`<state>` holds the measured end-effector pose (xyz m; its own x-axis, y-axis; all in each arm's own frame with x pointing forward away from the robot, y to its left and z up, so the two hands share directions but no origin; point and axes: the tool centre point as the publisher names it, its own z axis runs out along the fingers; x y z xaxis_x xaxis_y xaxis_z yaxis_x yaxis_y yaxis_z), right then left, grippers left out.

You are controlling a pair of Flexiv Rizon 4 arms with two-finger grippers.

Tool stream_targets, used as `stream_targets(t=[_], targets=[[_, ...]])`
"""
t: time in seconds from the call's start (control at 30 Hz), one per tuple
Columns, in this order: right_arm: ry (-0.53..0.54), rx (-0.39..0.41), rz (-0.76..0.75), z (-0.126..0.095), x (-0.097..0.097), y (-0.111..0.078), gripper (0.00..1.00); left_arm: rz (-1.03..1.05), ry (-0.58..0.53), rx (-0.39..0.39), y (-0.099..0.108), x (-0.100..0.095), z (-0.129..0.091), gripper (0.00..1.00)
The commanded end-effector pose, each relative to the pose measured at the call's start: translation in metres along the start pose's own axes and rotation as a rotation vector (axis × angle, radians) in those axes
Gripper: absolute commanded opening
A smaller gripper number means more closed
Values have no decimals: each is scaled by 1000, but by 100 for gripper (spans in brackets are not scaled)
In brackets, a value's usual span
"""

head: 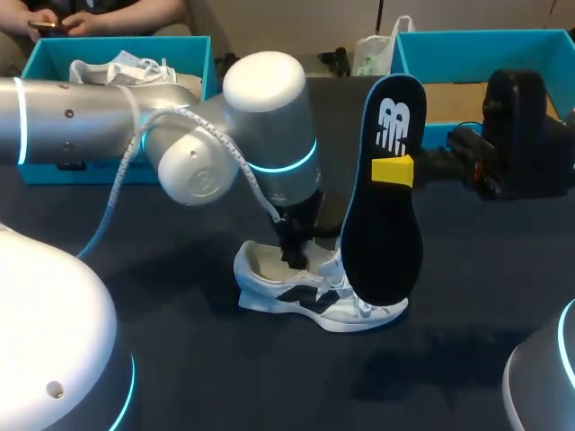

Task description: Take the shoe out of the shoebox, open the shoe tongue, remove and reinsert the insole, then place the shoe into the shoebox

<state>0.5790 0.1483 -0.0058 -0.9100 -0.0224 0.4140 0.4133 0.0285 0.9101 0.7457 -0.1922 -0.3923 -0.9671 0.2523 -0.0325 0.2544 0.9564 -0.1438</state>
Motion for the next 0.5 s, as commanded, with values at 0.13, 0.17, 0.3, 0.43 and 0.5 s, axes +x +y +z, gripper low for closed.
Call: stream_targets(t=[0.13,0.17,0.3,0.43,0.5], targets=[[-1,1,2,2,-1,0,0,28,-23,3,-1,5,-4,0],[-1,1,2,2,-1,0,0,33,-26,3,-2,6,-5,0],[-1,1,2,2,-1,0,0,61,-20,13,-3,8,-12,0],[-1,1,2,2,-1,0,0,119,1,39,-4,10,-24,0],[-1,1,2,2,-1,0,0,175,1,51,-5,13,-31,0]])
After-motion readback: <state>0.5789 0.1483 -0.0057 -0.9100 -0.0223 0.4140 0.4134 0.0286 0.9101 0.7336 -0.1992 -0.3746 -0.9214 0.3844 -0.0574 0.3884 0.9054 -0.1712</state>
